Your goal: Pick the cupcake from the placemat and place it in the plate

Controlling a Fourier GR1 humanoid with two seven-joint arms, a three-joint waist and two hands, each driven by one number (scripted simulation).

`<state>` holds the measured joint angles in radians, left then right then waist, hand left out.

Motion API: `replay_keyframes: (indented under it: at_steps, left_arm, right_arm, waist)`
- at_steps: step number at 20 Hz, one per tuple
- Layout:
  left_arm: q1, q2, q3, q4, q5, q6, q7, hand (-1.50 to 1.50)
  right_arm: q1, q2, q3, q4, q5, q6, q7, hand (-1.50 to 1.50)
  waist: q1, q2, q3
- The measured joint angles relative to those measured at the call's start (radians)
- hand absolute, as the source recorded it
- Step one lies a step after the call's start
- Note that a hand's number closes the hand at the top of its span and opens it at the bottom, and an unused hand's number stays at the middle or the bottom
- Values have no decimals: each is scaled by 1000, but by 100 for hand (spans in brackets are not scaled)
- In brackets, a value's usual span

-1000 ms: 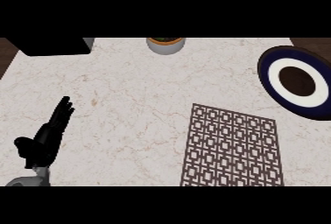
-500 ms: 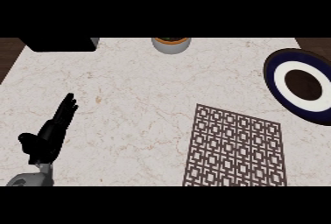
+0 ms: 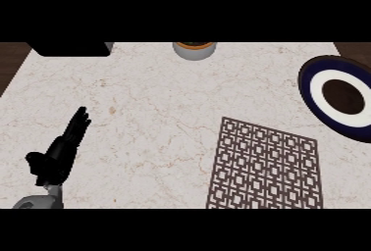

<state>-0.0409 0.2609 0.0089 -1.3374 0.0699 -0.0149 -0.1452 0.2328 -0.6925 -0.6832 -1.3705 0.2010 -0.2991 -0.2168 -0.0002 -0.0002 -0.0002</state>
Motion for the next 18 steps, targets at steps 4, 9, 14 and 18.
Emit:
replay_keyframes:
  at_steps: [4,9,14,18]
  left_arm:
    - [-21,-3,11,-1,-2,-3,22,0]
    - [-32,-2,16,-2,-10,-15,34,0]
    - [-4,1,24,-43,-9,-32,43,0]
    - [-11,-12,22,-30,-24,-31,31,0]
  right_arm:
    - [-97,-29,61,-1,42,29,77,150]
    - [-267,-46,149,98,88,45,120,150]
    - [-432,-12,239,221,150,12,126,150]
    - [-583,-2,282,382,190,-10,108,150]
  waist:
    - [5,1,0]
    - [12,2,0]
    - [15,2,0]
    - [18,4,1]
